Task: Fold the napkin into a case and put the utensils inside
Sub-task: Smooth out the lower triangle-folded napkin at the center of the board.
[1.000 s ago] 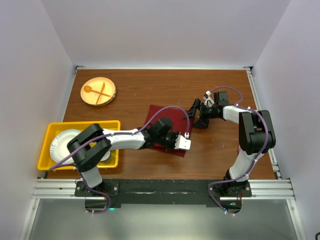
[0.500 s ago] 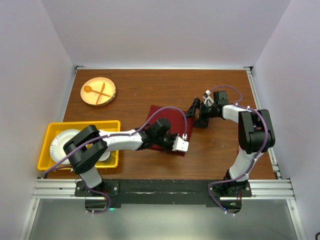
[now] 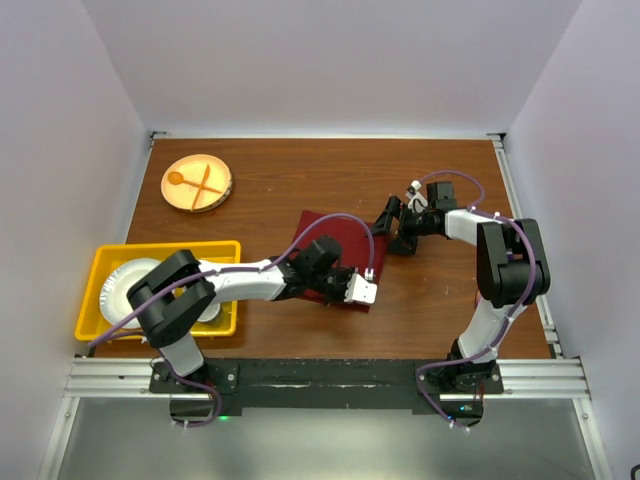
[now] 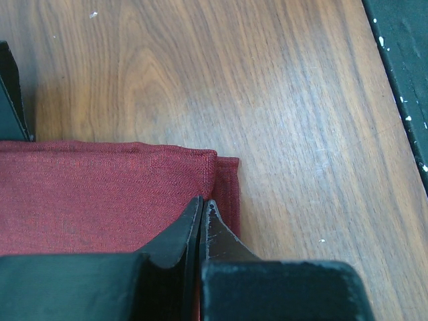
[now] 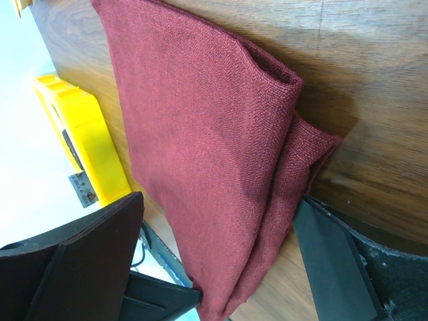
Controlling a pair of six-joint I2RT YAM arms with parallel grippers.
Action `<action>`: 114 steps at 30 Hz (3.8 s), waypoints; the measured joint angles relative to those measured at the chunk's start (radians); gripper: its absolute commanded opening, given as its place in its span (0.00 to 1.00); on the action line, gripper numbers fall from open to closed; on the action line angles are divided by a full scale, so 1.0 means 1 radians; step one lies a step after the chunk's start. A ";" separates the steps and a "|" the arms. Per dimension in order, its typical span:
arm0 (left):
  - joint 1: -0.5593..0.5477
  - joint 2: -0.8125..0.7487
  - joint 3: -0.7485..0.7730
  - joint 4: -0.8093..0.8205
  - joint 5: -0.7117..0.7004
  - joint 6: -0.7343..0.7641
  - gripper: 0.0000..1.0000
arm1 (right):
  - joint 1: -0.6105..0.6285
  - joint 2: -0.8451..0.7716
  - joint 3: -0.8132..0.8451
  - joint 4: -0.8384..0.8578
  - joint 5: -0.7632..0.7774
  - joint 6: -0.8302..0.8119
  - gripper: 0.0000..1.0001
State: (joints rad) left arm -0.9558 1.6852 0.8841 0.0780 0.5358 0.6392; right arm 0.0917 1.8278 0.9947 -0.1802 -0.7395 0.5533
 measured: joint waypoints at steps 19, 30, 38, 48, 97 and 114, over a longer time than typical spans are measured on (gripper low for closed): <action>0.000 0.052 0.000 -0.016 0.029 0.007 0.00 | 0.006 0.008 0.021 -0.035 0.026 -0.004 0.92; 0.000 0.052 0.000 -0.040 0.037 0.007 0.00 | 0.008 0.012 0.029 -0.044 0.028 -0.004 0.92; 0.000 0.056 0.000 -0.041 0.033 -0.018 0.32 | 0.015 0.012 0.043 -0.070 0.041 -0.019 0.91; 0.050 -0.025 0.000 -0.077 0.040 -0.066 0.38 | 0.021 0.012 0.111 -0.221 0.109 -0.087 0.91; 0.401 -0.162 -0.080 -0.199 -0.027 -0.187 0.32 | 0.058 0.116 0.365 -0.339 0.311 -0.227 0.45; 0.406 -0.179 -0.099 -0.198 -0.028 -0.192 0.29 | 0.061 0.115 0.385 -0.374 0.319 -0.253 0.00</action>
State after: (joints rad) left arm -0.5499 1.5066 0.7849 -0.1200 0.5079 0.4477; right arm 0.1524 1.9430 1.3800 -0.5545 -0.4210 0.3004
